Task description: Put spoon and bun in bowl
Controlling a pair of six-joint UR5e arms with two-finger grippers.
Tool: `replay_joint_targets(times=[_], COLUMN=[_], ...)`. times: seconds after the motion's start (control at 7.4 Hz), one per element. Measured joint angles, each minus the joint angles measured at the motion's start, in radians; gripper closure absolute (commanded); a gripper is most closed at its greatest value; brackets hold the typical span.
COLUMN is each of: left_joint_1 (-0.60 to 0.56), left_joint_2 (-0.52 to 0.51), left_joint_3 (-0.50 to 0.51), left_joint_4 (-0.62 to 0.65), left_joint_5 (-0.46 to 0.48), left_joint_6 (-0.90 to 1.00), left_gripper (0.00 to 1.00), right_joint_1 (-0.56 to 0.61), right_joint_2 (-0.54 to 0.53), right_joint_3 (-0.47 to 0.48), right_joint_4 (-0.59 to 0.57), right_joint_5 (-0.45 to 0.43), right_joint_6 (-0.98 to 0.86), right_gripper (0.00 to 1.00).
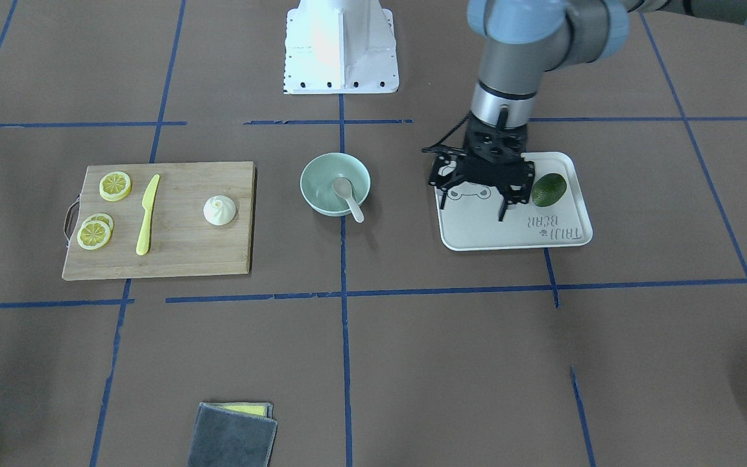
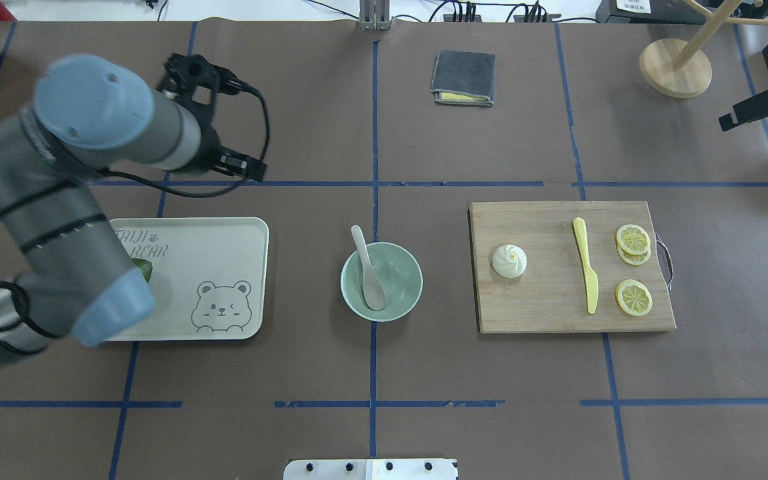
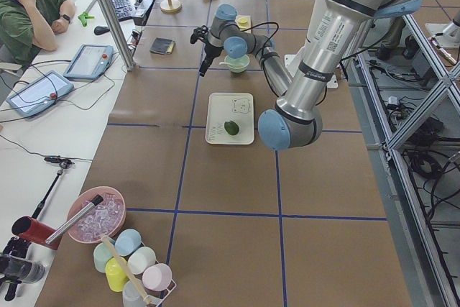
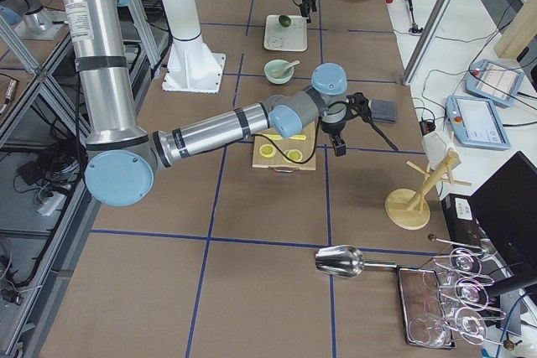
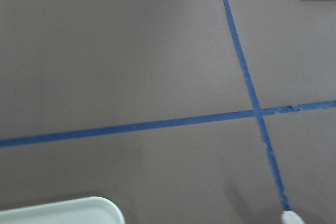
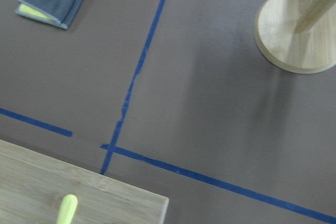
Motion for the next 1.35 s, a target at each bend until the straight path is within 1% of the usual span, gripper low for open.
replay_joint_targets(times=[0.14,0.27,0.41,0.54,0.68,0.81,0.95,1.08,1.35], left_joint_1=[-0.154,-0.298,-0.420,-0.522,-0.609,-0.696,-0.757,-0.781,-0.790], left_joint_2=[0.078,0.161,0.236,0.303,0.363,0.427,0.485,0.517,0.531], left_joint_3=[0.003,0.023,0.061,0.110,0.153,0.184,0.193,0.192,0.188], left_joint_4=[0.000,0.000,0.002,0.004,0.003,0.001,0.004,0.009,0.011], left_joint_5=[-0.140,-0.241,-0.294,-0.341,-0.386,-0.414,-0.427,-0.431,-0.431], left_joint_6=[0.171,0.342,0.501,0.615,0.693,0.783,0.856,0.887,0.900], left_gripper=[0.00,0.00,0.00,0.00,0.00,0.00,0.00,0.00,0.00], right_joint_1=[-0.051,-0.097,-0.145,-0.206,-0.274,-0.335,-0.397,-0.465,-0.606], right_joint_2=[0.023,0.060,0.094,0.117,0.138,0.169,0.196,0.202,0.187], right_joint_3=[0.052,0.083,0.103,0.125,0.144,0.154,0.160,0.163,0.159], right_joint_4=[-0.001,-0.002,-0.003,-0.007,-0.023,-0.071,-0.132,-0.167,-0.176], right_joint_5=[-0.004,-0.009,-0.027,-0.083,-0.157,-0.221,-0.288,-0.364,-0.509], right_joint_6=[0.064,0.120,0.171,0.229,0.285,0.334,0.367,0.396,0.486], right_gripper=[0.00,0.00,0.00,0.00,0.00,0.00,0.00,0.01,0.12])
